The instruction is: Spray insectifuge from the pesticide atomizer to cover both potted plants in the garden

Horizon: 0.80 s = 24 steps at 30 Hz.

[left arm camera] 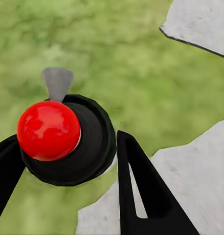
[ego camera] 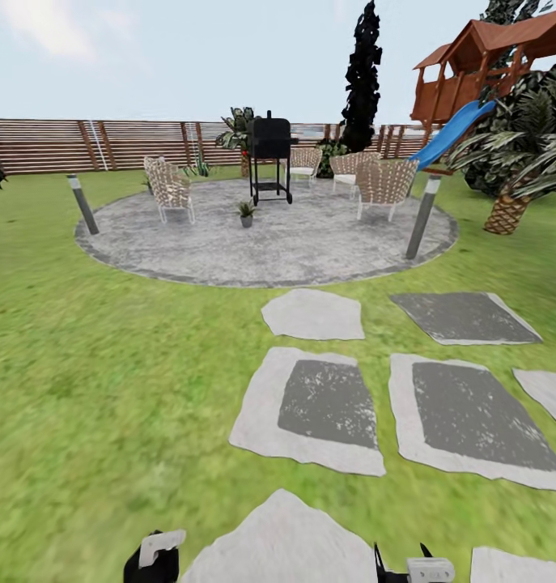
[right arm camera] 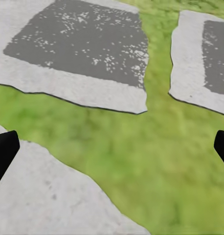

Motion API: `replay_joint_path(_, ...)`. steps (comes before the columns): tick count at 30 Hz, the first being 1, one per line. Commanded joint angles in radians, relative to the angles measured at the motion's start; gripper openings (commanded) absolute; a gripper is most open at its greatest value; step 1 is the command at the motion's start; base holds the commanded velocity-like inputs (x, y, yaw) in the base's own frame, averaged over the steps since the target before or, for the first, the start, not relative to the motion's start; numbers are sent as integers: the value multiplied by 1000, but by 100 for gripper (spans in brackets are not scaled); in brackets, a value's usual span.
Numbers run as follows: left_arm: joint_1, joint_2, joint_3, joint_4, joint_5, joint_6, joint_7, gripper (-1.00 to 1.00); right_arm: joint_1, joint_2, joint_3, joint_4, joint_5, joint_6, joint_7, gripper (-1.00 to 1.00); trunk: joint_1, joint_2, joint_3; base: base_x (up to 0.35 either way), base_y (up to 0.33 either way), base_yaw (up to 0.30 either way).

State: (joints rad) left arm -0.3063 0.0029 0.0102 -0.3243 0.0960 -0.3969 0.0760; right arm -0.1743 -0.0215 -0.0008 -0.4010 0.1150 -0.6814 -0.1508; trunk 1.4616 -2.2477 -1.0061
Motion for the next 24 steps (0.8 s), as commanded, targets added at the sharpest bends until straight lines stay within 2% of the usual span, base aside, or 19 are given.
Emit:
replay_joint_path(1,-1,0,-3,1,10,-3,-1,-100,-1,0,0,1,11,-1,-9,100,0,0,-1,326,0,0)
replay_joint_path(24,-1,1,-1,-4,10,-4,11,-100,-1,0,0,1,10,-1,-9,100,0,0,-1,328,0,0)
